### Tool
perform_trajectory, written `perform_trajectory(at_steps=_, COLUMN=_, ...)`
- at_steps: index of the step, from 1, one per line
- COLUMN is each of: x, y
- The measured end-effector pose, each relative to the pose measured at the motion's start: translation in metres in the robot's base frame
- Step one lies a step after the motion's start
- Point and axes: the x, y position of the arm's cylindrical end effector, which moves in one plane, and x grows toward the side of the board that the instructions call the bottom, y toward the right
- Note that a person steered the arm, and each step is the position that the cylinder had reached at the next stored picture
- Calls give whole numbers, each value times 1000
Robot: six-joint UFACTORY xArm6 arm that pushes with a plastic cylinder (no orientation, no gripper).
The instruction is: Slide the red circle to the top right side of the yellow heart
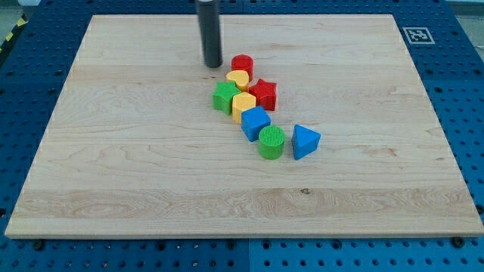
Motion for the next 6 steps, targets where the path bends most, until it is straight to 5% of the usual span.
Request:
perform_trajectory(at_steps=3, x=-4, y=79)
perform_trajectory(at_steps=6, x=54, y=78)
